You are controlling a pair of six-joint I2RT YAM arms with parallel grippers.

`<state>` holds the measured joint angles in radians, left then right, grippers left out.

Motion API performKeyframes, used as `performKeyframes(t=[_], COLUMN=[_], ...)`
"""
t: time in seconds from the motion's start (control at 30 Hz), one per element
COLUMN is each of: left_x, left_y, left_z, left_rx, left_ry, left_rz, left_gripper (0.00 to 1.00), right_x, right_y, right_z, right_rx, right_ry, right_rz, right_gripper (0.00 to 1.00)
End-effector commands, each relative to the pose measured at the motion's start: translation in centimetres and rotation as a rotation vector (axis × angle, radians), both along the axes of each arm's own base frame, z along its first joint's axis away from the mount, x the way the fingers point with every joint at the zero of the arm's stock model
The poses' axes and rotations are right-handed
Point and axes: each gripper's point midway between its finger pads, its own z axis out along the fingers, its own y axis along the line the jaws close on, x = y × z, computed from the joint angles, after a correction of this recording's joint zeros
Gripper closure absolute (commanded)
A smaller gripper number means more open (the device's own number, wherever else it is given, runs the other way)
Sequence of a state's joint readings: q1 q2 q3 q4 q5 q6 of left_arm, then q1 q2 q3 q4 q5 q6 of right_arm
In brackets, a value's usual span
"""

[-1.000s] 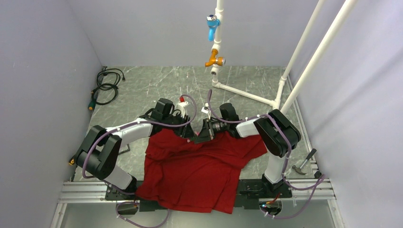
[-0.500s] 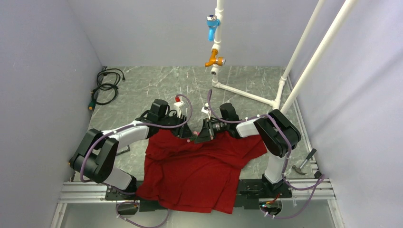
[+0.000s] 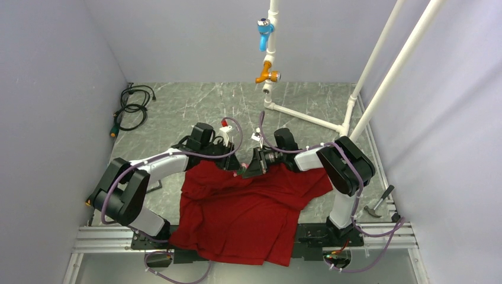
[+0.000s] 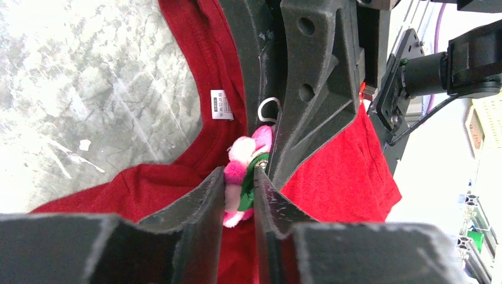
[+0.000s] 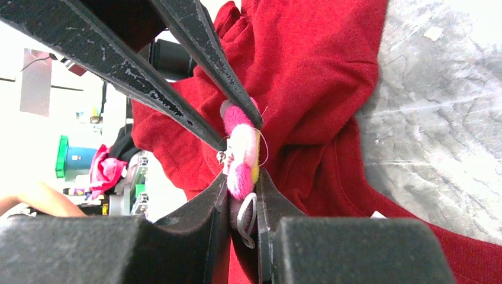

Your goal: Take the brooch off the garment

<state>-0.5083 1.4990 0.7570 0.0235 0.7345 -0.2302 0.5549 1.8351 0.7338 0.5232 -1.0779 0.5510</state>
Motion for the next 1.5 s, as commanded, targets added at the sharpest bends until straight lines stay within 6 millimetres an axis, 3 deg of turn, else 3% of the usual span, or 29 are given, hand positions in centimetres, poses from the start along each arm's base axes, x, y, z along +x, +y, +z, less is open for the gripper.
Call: performKeyframes(t=[0.0, 0.17, 0.3, 0.53, 0.67, 0.93, 1.1, 1.17, 1.3, 1.47], left_x=[0.7, 0.4, -0.4, -1.0, -0.5, 0.0, -0.2, -0.5, -1.1, -1.3], left_y=[-1.0, -1.0, -1.1, -1.4, -1.4, -0.9, -0.8, -0.9, -1.3, -1.7], left_z=[1.1, 0.9, 1.7, 2.3, 1.6, 0.3, 0.3, 0.8, 2.1, 2.6], left_rx=[-0.02, -0.013, -0.076, -0.117, -0.08, -0.011, -0.015, -0.045, -0.111, -0.131], left_ry=[-0.021, -0.013, -0.013, -0.021, -0.029, -0.014, -0.018, -0.018, -0.033, -0.045], left_rz=[-0.013, -0.024, -0.051, -0.072, -0.062, -0.036, -0.046, -0.061, -0.094, -0.104], left_gripper=[0.75, 0.76, 0.58, 0.56, 0.6, 0.79, 0.82, 0.79, 0.59, 0.55], right_x=[1.1, 1.2, 1.3, 1.3, 1.2, 1.2, 1.3, 1.3, 1.4, 1.5], right_y=[0.4, 0.4, 0.4, 0.4, 0.3, 0.3, 0.1, 0.1, 0.0, 0.1], right_z=[2.5, 2.4, 2.3, 2.4, 2.5, 2.8, 2.8, 2.7, 2.5, 2.5], right_rx=[0.061, 0.055, 0.054, 0.06, 0.068, 0.078, 0.076, 0.073, 0.065, 0.068], right_ry=[-0.105, -0.1, -0.096, -0.095, -0.097, -0.105, -0.101, -0.1, -0.099, -0.095], right_rz=[-0.007, -0.012, -0.014, -0.015, -0.012, -0.014, -0.02, -0.021, -0.024, -0.024], right_gripper=[1.0, 1.0, 1.0, 1.0, 1.0, 1.0, 1.0, 1.0, 1.0, 1.0])
